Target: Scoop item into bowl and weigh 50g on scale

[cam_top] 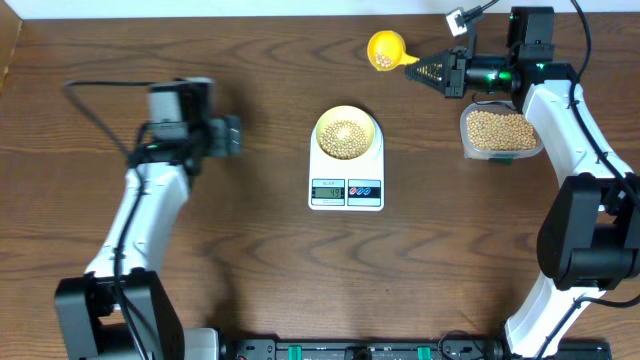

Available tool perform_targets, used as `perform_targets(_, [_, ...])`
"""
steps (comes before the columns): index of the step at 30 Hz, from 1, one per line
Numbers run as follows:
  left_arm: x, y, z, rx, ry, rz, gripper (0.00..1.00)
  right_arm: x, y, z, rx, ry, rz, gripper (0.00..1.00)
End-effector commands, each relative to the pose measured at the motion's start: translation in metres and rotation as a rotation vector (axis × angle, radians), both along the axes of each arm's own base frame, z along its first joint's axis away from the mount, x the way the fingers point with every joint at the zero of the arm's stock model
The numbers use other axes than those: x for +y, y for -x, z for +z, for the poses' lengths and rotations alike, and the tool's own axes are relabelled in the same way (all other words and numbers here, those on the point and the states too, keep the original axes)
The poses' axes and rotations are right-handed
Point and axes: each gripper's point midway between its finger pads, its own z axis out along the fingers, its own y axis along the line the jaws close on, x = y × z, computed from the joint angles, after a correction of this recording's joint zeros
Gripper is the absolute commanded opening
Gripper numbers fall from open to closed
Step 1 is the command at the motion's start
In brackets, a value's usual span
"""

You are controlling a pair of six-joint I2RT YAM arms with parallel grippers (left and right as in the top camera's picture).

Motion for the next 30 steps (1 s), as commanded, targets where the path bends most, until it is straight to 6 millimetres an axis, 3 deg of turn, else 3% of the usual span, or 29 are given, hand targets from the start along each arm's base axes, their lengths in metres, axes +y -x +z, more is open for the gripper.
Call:
perform_targets(1, [0.042, -0.008, 0.010, -0.072, 0.014, 0.106, 0.98, -0.003, -0.009, -0.002, -0.038, 0.062, -0.043, 0.01])
perform_targets(7, [0.102, -0.007, 0.026, -0.157, -0.009, 0.236, 0.98, -0.011, -0.020, -0.012, -0.038, 0.134, -0.112, 0.01])
perform_targets(12, [0.127, -0.001, 0.029, -0.171, -0.018, 0.293, 0.98, -0.012, -0.022, -0.012, -0.046, 0.141, -0.120, 0.01])
perform_targets(30, [0.131, -0.001, 0.031, -0.183, -0.022, 0.300, 0.98, -0.012, -0.025, -0.008, -0.061, 0.131, -0.125, 0.01])
